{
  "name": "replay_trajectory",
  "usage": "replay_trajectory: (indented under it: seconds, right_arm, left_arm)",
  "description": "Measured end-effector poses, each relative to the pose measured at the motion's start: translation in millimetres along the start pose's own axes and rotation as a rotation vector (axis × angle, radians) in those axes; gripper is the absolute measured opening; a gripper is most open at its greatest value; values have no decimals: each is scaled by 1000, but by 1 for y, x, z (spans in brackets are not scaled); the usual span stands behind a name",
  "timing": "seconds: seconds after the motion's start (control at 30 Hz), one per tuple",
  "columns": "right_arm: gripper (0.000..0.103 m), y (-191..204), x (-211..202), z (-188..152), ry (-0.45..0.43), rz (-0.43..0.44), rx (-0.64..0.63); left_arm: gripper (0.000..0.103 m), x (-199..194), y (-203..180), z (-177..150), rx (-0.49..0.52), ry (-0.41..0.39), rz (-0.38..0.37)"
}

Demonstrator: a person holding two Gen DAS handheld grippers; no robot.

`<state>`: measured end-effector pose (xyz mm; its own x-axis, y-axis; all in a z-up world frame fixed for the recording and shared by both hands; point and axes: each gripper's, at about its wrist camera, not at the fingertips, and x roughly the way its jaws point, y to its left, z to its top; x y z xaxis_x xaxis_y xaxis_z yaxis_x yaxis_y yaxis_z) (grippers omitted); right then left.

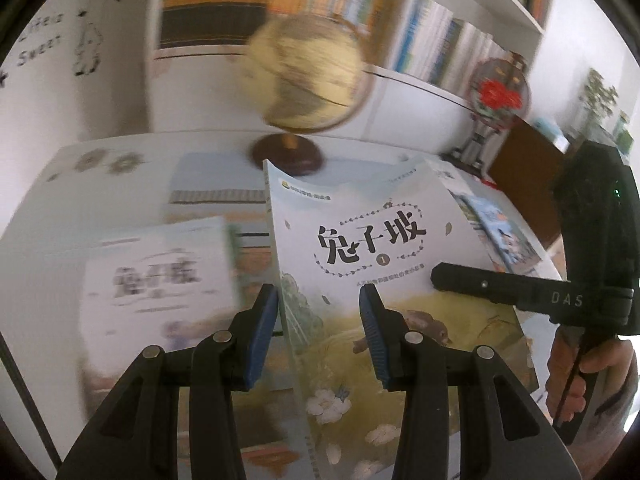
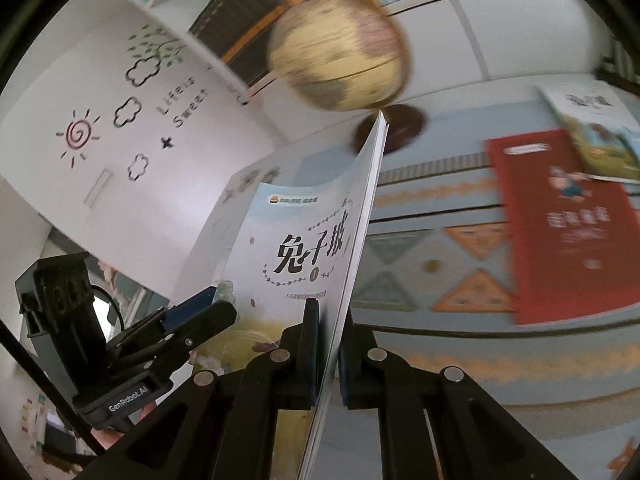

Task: Organize books

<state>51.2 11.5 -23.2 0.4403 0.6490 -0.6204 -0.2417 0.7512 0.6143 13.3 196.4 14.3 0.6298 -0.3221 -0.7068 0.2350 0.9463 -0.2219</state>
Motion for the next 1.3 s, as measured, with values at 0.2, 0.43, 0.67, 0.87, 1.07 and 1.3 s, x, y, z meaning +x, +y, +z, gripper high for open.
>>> replay_trajectory:
  seconds: [0.2,0.43,0.67,0.87,1.07,1.3]
  right_arm:
    - [8,50,54,5,48,38,-34]
    - [8,86,110,5,88,49,-77]
    - [8,89,143,1,102,54,-75]
    - [8,83,160,-5,131,35,-70]
    - [15,74,163,-6,122,36,-50]
    - [59,73,146,-5,85,-69,-77]
  left_arm:
    - [39,-22,55,1,-35,-16,92]
    - [39,-26,107,-6,-104,-17,154]
    - [39,-10,139,-15,-166,12,147]
    - [39,4,153,-26,-207,40,135]
    - [39,12,162,-31,-235,54,132]
    - [45,12,165,-31,-255,76,263]
